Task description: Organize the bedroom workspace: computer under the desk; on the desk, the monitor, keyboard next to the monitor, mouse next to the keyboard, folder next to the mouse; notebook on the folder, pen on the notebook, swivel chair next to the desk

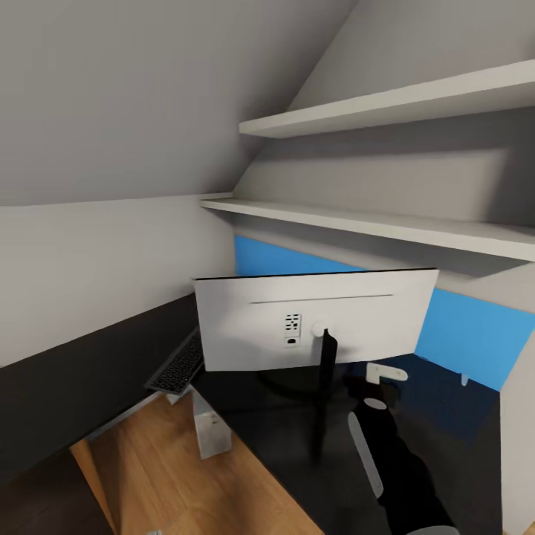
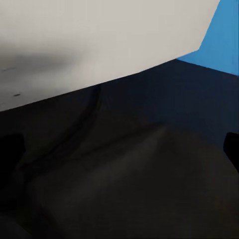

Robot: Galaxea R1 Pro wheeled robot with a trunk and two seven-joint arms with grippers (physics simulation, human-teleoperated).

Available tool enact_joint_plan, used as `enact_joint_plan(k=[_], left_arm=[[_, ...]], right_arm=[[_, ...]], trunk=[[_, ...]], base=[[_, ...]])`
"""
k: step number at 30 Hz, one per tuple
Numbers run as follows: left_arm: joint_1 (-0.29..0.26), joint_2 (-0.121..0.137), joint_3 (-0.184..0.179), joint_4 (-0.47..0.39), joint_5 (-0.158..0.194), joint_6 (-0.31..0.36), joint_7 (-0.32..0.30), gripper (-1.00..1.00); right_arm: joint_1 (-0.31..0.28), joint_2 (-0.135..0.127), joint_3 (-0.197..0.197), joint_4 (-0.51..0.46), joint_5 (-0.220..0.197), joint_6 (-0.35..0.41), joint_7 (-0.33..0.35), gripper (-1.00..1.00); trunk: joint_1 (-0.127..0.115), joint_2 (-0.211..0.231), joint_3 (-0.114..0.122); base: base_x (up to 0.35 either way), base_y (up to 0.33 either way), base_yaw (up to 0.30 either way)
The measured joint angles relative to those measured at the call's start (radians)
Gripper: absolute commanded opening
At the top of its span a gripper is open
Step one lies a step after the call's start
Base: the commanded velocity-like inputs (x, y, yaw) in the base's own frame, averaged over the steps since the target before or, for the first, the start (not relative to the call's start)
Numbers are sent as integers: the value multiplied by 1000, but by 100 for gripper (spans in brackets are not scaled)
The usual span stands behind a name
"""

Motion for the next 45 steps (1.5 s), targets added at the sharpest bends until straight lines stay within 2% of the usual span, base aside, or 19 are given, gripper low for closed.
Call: enact_joint_plan(k=[3,8,14,37,45], left_arm=[[0,0,0,0,0,-1,0,100],[0,0,0,1,0,0,-2,100],[0,-1,-1,1,-3,-1,-2,100],[0,-4,-3,1,-8,-1,-4,100],[0,-8,-2,1,0,1,-5,100]], right_arm=[[2,4,1,0,-2,0,-10,100],[5,30,0,-1,-7,2,-56,100],[8,37,0,-1,-6,2,-71,100],[25,41,1,-10,-7,2,-74,100],[28,41,1,-16,-7,2,-75,100]], trunk=[[0,0,0],[0,0,0],[0,0,0],[0,0,0],[0,0,0]], base=[[0,279,-84],[0,282,-273],[21,282,-297],[116,279,-299],[100,130,-247]])
